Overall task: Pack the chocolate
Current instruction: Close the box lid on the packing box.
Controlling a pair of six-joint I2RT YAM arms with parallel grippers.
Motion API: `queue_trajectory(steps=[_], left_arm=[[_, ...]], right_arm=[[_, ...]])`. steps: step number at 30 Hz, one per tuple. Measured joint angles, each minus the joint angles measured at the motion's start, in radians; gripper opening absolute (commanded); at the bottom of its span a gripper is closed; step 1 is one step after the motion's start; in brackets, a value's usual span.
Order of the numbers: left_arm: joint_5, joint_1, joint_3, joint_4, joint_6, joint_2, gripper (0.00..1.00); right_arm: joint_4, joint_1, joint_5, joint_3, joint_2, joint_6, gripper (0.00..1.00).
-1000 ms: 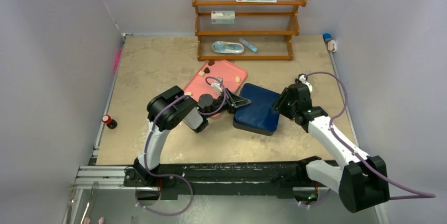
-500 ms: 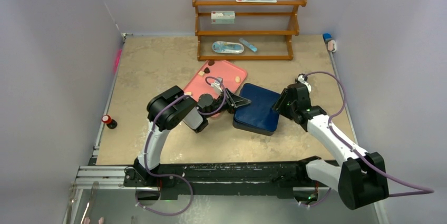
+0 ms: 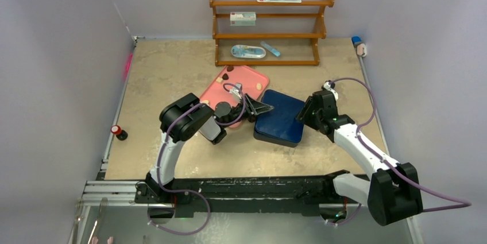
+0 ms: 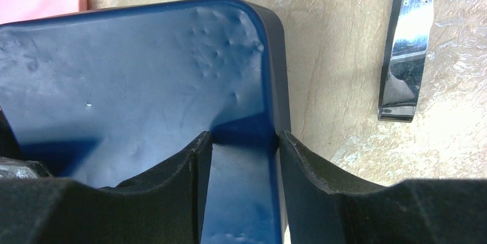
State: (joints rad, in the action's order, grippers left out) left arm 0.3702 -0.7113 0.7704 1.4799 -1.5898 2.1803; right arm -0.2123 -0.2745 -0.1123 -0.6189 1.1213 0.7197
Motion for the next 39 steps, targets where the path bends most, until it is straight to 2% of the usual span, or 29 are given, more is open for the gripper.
queue_trajectory(steps=[39], left_arm=[[0.025,0.090,-0.097,-0.003,0.005,-0.032,0.35]], right_arm=[[0.014,0.000,0.003,-0.006,0.025,-0.003,0.49]])
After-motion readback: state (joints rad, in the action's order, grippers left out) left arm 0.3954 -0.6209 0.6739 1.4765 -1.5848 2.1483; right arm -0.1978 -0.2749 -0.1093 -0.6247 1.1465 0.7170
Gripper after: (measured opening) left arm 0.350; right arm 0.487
